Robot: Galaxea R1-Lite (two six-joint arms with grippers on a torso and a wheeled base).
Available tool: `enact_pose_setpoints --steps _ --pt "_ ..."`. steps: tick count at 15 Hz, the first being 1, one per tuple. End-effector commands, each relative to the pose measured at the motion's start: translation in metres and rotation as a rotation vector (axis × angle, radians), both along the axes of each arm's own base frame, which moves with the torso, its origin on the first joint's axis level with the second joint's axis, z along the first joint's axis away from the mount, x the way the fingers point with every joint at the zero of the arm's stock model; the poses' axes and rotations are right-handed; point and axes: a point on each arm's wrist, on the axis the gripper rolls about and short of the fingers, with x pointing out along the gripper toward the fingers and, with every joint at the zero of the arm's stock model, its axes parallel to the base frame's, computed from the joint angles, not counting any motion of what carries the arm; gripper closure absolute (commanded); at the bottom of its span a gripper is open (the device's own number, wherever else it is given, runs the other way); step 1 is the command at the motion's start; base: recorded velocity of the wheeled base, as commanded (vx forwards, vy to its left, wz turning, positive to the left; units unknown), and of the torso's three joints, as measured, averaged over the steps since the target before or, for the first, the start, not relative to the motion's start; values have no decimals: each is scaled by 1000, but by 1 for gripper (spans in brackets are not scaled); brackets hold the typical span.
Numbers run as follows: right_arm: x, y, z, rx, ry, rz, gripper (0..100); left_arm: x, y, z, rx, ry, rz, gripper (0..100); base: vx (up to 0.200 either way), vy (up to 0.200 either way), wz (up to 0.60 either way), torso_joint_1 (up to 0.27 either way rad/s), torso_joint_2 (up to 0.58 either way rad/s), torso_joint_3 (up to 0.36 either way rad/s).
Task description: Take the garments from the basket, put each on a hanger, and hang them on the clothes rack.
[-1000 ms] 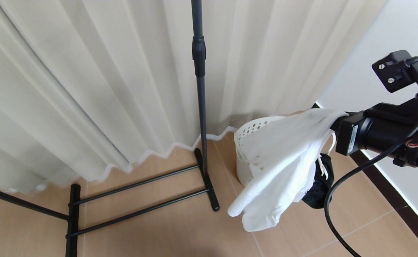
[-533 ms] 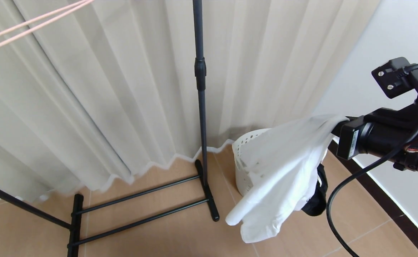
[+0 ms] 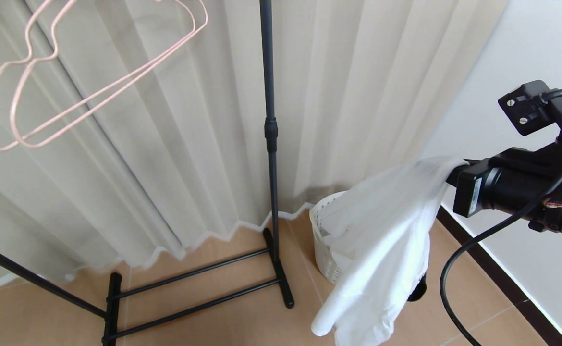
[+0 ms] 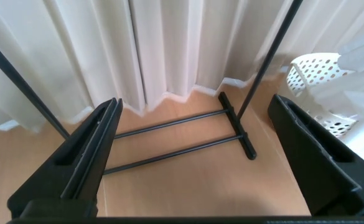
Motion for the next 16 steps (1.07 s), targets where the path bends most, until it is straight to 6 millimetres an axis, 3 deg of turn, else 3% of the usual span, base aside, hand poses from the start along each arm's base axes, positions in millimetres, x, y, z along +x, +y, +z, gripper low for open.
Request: enact_pose_setpoints --steps 1,16 --pt "0 0 -1 -1 2 0 100 0 0 0 0 0 2 0 0 0 0 144 -491 -349" --pt "0 0 -1 -3 1 -2 100 0 0 0 0 -2 2 0 0 0 0 201 -547 -186"
